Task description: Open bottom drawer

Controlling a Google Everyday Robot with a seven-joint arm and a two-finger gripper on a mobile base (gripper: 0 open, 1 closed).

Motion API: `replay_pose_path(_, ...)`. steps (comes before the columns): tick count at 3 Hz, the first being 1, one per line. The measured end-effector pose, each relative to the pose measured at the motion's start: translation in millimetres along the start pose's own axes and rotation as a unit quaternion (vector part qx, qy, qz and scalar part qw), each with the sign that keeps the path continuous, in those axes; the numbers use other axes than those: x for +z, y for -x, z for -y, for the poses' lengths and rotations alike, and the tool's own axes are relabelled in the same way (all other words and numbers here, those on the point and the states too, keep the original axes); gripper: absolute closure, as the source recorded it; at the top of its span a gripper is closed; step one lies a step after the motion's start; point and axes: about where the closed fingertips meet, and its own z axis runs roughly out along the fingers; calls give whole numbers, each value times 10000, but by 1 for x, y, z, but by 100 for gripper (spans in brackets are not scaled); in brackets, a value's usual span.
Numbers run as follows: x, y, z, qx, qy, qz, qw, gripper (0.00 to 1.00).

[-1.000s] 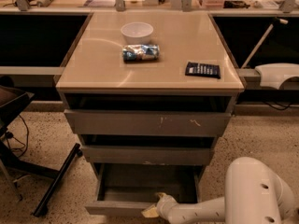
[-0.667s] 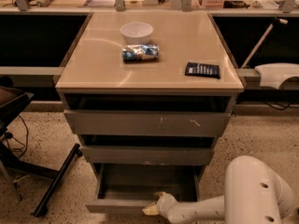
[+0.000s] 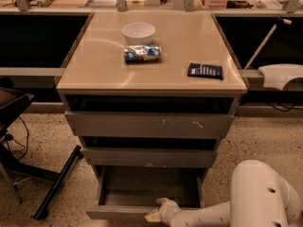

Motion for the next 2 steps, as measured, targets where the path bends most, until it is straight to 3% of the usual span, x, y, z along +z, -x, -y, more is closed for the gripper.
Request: replay_pose_path(2,-22,-11,-28,75,-5,113,9999,100)
